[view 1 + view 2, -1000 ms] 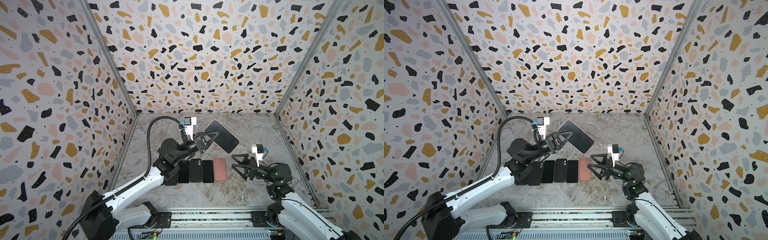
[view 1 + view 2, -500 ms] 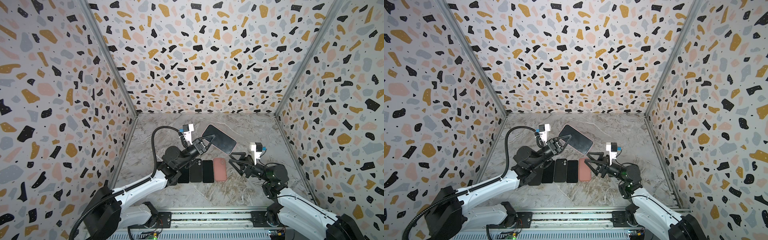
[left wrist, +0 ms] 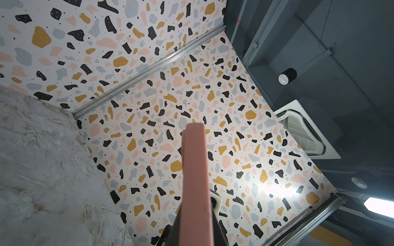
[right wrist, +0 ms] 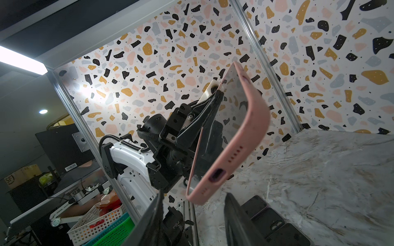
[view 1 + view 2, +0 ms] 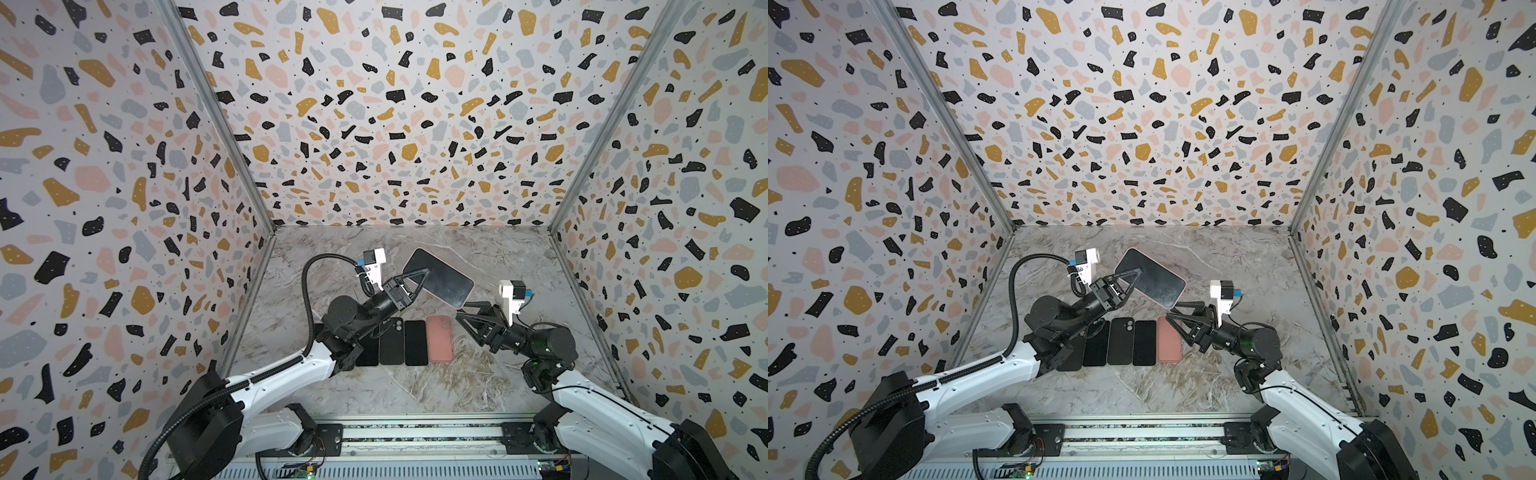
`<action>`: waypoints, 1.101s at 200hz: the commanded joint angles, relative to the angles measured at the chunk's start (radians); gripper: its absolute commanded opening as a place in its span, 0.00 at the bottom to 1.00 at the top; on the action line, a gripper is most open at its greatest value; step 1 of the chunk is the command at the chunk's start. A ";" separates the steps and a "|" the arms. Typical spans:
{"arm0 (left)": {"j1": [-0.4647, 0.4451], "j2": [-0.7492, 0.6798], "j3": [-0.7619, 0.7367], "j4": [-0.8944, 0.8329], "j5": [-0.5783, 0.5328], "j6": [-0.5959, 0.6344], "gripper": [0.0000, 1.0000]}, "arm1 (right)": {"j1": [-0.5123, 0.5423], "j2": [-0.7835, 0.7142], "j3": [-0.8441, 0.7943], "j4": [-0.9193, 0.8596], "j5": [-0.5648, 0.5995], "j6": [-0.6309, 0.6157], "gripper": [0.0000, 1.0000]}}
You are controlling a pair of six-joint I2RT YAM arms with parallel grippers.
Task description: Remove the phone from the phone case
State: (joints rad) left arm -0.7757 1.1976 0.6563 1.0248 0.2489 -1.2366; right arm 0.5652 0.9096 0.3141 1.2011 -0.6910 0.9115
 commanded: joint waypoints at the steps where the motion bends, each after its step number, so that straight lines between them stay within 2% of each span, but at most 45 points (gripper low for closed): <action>1: -0.008 -0.009 -0.010 0.132 -0.006 -0.015 0.00 | 0.005 0.004 0.045 0.033 0.001 0.001 0.42; 32: -0.011 -0.009 -0.021 0.144 -0.007 -0.019 0.00 | 0.005 0.015 0.052 0.044 0.002 0.007 0.38; 94: -0.017 0.000 -0.030 0.150 -0.016 -0.036 0.00 | 0.008 0.026 0.047 0.048 -0.007 0.010 0.15; 140: -0.017 0.017 -0.013 0.064 -0.029 -0.103 0.00 | 0.015 0.014 0.038 -0.006 -0.025 -0.045 0.11; 220: -0.038 0.021 0.016 -0.056 -0.036 -0.162 0.00 | 0.019 -0.058 0.066 -0.258 0.000 -0.284 0.10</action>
State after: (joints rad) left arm -0.7879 1.2179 0.6235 1.0077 0.2260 -1.3396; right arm 0.5747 0.8707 0.3332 1.0409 -0.6827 0.8444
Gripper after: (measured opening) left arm 0.122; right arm 0.176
